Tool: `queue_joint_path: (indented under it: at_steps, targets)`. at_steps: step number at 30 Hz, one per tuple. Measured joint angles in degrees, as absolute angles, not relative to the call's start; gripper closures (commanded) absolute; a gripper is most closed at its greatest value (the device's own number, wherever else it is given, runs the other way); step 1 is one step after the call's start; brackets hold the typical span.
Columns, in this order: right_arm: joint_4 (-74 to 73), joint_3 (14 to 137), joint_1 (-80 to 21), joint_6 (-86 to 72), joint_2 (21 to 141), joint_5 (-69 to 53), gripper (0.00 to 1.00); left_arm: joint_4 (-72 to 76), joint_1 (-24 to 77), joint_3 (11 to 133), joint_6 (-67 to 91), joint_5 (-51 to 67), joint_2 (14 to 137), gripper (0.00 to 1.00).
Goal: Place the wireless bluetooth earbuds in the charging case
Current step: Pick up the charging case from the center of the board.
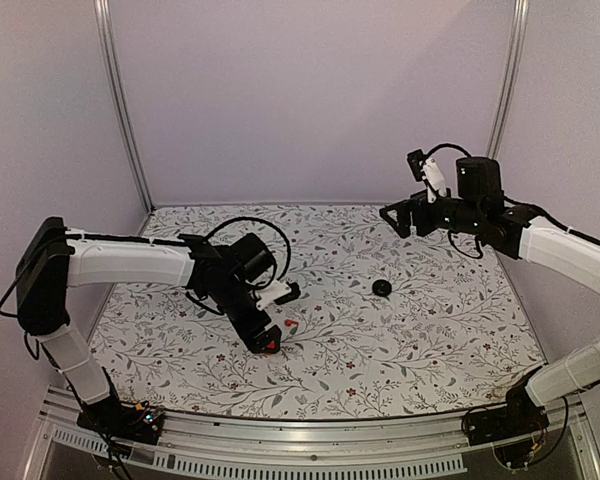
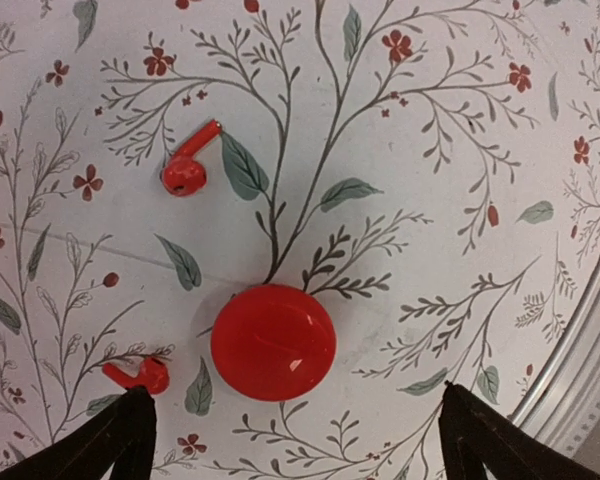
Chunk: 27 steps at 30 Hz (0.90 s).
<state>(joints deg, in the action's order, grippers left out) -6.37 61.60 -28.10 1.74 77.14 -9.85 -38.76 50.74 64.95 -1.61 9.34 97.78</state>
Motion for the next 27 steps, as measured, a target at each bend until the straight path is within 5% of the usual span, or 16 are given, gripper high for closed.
queue_joint_path:
  at_steps: [12,27]
  targets:
    - [-4.6,57.43,-28.1,0.84,69.69,-13.17,0.01,-41.52,52.27,65.45,-7.31,9.43,101.36,0.01]
    - [-4.27,53.65,-28.1,0.84,69.69,-15.18,0.01,-42.13,52.64,65.6,-10.37,9.87,102.28,0.15]
